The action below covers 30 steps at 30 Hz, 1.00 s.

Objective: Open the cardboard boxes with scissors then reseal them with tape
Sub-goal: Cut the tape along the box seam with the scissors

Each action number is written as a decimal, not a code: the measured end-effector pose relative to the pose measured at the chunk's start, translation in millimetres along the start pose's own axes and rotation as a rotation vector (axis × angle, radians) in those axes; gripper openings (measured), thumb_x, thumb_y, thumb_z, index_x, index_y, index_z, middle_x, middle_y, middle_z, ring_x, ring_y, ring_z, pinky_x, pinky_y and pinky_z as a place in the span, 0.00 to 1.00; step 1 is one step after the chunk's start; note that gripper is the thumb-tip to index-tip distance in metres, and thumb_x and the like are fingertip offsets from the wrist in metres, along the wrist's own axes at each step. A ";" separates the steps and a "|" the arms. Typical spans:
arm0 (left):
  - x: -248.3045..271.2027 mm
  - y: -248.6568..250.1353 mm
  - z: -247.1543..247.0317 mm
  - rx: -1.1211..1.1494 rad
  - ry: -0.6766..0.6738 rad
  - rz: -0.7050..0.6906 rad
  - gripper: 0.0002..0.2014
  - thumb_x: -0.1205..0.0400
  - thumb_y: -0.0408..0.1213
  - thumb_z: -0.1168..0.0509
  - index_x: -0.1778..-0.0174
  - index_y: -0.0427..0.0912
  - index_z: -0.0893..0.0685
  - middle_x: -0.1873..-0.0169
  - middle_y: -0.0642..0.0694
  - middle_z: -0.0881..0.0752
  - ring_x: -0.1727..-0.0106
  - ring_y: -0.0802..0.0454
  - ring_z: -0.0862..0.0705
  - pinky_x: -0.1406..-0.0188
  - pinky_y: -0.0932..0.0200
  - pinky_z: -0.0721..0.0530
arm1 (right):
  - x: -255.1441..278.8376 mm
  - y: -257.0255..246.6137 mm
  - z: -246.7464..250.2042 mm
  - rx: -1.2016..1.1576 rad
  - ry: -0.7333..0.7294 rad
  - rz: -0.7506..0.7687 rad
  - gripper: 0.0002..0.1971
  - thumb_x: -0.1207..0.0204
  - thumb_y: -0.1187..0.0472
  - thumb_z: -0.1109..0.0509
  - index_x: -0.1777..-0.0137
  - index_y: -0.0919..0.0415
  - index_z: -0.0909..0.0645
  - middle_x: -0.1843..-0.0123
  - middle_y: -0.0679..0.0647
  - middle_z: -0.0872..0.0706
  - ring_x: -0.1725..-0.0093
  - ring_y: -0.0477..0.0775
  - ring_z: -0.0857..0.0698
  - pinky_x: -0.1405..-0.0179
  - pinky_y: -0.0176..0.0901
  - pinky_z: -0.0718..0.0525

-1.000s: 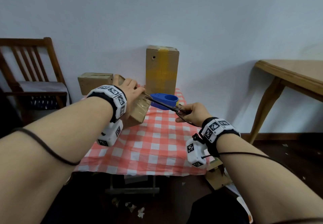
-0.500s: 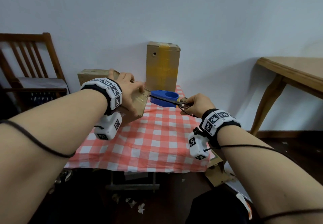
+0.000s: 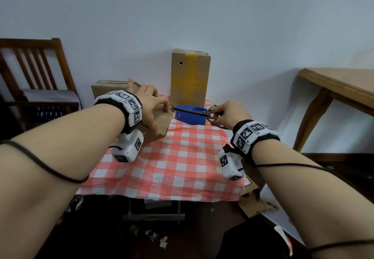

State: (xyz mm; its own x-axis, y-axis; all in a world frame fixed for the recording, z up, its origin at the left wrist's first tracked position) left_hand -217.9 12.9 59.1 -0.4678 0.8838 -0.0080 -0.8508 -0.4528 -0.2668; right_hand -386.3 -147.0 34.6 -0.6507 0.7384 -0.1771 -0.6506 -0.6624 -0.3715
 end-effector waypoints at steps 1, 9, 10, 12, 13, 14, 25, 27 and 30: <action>0.3 -0.8 -0.5 0.007 0.002 -0.001 0.38 0.47 0.68 0.23 0.41 0.72 0.28 0.32 0.49 0.35 0.23 0.47 0.43 0.28 0.25 0.67 | 0.0 -2.6 3.2 0.017 0.011 0.010 0.10 0.30 0.55 0.25 0.49 0.49 0.12 0.47 0.47 0.10 0.53 0.54 0.13 0.54 0.43 0.14; -0.6 -3.0 -1.4 0.009 0.010 0.002 0.37 0.45 0.68 0.23 0.40 0.72 0.27 0.30 0.48 0.35 0.22 0.46 0.44 0.28 0.25 0.66 | -2.9 -23.5 21.7 0.175 0.034 0.059 0.08 0.29 0.57 0.24 0.51 0.57 0.12 0.56 0.53 0.12 0.57 0.56 0.15 0.61 0.40 0.21; -0.6 -3.7 -1.6 0.010 0.010 0.003 0.37 0.45 0.68 0.23 0.40 0.72 0.27 0.30 0.48 0.35 0.22 0.46 0.44 0.28 0.25 0.66 | -3.8 -25.4 22.9 0.187 0.032 0.058 0.07 0.29 0.58 0.24 0.52 0.57 0.12 0.55 0.54 0.12 0.57 0.56 0.15 0.61 0.40 0.20; 0.0 -4.5 -1.8 0.011 0.008 0.004 0.37 0.45 0.68 0.23 0.40 0.72 0.27 0.29 0.48 0.36 0.22 0.46 0.45 0.28 0.24 0.66 | -5.1 -30.6 26.7 0.214 0.035 0.069 0.07 0.30 0.58 0.23 0.53 0.58 0.13 0.53 0.53 0.12 0.55 0.57 0.15 0.57 0.42 0.17; 0.0 -4.9 -2.1 0.009 0.006 0.005 0.37 0.45 0.68 0.23 0.40 0.72 0.27 0.29 0.48 0.36 0.21 0.46 0.45 0.28 0.25 0.66 | -5.3 -34.1 30.0 0.233 0.044 0.081 0.07 0.30 0.58 0.23 0.53 0.57 0.13 0.53 0.53 0.12 0.55 0.57 0.16 0.57 0.43 0.17; -0.2 -5.0 -1.9 0.006 0.006 0.005 0.37 0.45 0.69 0.23 0.39 0.72 0.27 0.29 0.48 0.36 0.21 0.46 0.45 0.28 0.25 0.66 | -5.3 -38.0 33.7 0.258 0.053 0.094 0.07 0.30 0.59 0.24 0.54 0.58 0.14 0.54 0.54 0.13 0.55 0.58 0.16 0.58 0.43 0.18; -1.2 -1.1 -0.3 -0.037 0.022 -0.004 0.37 0.45 0.70 0.24 0.40 0.73 0.27 0.29 0.49 0.35 0.23 0.48 0.43 0.26 0.28 0.61 | 13.0 -93.4 63.1 0.566 0.113 0.279 0.04 0.22 0.64 0.32 0.57 0.58 0.24 0.65 0.54 0.24 0.60 0.59 0.23 0.60 0.45 0.26; -1.8 0.9 0.1 -0.047 0.020 -0.007 0.38 0.45 0.71 0.24 0.39 0.73 0.27 0.29 0.49 0.35 0.23 0.48 0.43 0.26 0.29 0.60 | 16.0 -102.2 61.0 0.603 0.133 0.299 0.04 0.21 0.65 0.33 0.57 0.58 0.23 0.70 0.53 0.27 0.61 0.59 0.23 0.59 0.46 0.26; -2.0 0.4 0.4 -0.033 0.016 -0.006 0.38 0.45 0.71 0.24 0.39 0.73 0.27 0.29 0.49 0.35 0.22 0.48 0.43 0.26 0.29 0.61 | 14.4 -107.0 56.3 0.612 0.155 0.304 0.06 0.21 0.67 0.35 0.59 0.59 0.24 0.72 0.52 0.29 0.62 0.59 0.23 0.58 0.47 0.27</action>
State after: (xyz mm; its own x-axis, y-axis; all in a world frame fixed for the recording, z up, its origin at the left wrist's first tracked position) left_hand -217.5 10.8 59.4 -0.4585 0.8884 -0.0219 -0.8450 -0.4435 -0.2987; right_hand -348.1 -72.6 123.1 -0.8052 0.4885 -0.3363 -0.5817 -0.7611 0.2871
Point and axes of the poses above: each hand's wrist, its own x-axis away from the middle knuckle, its own z-axis out of the back of the hand, y = z × x, the point moved 8 cm from there along -x, towards the middle knuckle
